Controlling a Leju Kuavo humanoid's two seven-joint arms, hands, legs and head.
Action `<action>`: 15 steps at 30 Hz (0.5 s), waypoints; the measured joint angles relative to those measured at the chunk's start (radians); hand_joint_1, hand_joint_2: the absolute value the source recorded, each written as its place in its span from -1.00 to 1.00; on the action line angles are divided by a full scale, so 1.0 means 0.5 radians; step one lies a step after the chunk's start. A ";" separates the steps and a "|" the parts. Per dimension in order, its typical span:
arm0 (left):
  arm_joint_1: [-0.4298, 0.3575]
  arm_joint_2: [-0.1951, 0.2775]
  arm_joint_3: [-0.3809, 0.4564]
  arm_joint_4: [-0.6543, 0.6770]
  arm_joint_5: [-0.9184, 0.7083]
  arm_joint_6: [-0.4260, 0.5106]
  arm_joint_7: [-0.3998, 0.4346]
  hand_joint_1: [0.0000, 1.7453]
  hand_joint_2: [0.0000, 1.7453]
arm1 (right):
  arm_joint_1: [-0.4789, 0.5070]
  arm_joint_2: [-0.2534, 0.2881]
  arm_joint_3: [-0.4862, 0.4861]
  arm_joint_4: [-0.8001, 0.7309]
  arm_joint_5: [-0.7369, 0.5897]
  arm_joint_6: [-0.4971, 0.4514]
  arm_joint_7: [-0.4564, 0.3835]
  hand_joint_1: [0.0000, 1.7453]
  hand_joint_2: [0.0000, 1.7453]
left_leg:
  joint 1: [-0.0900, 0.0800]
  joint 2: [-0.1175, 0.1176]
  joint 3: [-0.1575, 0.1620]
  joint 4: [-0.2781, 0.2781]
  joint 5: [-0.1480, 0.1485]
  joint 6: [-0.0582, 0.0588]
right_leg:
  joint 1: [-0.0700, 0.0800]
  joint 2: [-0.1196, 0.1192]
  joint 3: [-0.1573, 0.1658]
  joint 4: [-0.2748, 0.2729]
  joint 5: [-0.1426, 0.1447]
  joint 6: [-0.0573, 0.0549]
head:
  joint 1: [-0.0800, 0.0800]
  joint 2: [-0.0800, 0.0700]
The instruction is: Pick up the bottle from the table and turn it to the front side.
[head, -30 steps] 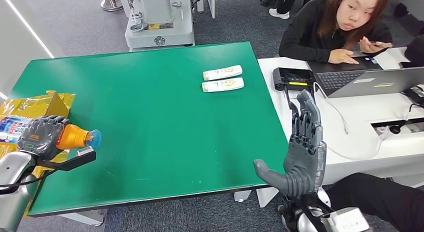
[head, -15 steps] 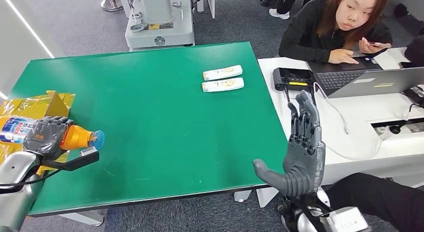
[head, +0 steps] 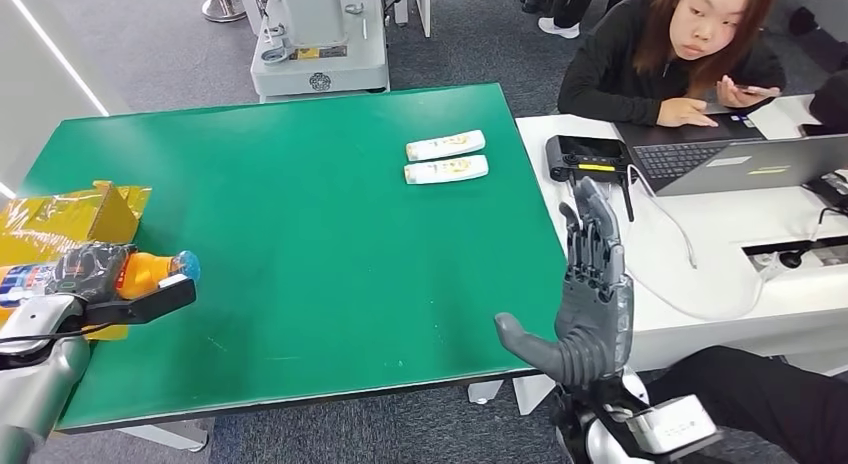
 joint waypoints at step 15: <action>-0.115 -0.109 0.032 0.351 0.042 -0.005 0.172 0.88 1.00 | -0.086 0.027 0.022 0.123 -0.004 0.012 0.033 -1.00 1.00 | 0.000 -0.001 0.000 0.000 0.001 0.000 | 0.000 -0.001 0.001 0.000 0.001 0.000 | 0.000 0.000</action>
